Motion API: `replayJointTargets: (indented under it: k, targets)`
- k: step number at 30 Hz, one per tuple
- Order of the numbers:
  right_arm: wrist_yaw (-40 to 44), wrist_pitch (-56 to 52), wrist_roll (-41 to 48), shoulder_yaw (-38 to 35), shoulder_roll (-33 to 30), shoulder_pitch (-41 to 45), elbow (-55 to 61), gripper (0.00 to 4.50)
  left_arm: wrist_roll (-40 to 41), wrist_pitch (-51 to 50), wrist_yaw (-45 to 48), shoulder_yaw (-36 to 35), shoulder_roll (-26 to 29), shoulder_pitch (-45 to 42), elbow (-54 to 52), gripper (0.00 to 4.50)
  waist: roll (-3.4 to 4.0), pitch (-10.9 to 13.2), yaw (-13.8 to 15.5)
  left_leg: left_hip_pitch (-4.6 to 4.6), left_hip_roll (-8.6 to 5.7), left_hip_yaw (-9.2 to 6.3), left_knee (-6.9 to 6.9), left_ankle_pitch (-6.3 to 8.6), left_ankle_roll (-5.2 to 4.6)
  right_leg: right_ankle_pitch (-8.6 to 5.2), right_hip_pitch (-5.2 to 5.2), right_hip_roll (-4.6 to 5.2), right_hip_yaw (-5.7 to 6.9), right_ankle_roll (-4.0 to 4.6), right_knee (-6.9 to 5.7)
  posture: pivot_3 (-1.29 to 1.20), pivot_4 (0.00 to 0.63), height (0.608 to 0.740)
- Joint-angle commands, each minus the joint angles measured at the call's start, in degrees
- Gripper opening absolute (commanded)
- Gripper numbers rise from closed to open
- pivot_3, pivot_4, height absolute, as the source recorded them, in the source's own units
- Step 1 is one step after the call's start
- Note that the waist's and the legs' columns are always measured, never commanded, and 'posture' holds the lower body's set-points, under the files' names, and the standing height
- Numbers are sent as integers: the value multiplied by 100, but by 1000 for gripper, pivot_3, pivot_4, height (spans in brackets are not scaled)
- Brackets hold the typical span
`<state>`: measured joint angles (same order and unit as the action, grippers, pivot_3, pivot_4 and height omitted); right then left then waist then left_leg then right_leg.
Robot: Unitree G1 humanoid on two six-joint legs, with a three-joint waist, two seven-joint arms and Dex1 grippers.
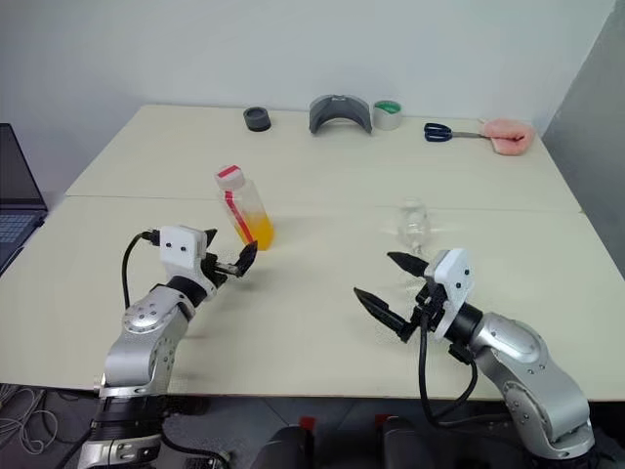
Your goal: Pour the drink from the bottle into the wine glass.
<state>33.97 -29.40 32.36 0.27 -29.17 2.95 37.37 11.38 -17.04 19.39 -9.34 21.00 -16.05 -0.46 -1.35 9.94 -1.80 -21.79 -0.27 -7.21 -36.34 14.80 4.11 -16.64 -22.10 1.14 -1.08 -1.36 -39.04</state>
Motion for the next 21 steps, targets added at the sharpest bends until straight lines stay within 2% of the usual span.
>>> replayJointTargets:
  k: [1, 21]
  targets:
    - [158, 54, 108, -70, -88, 95, 76, 4500, 29, 106, -40, -72, -8, -250, 111, 4472, 0, 0, 0, 0, 0, 0, 0, 0, 0, 0, 0, 0, 1, 0, 0, 0, 150, 740]
    - [164, 152, -75, 101, -7, 249, -17, 4500, -203, 606, -149, 123, -300, -1623, 1564, 4472, -2, 0, 1, -4, -2, -3, -7, -1, 2, 0, 0, 0, 4, 0, 0, 0, 150, 740]
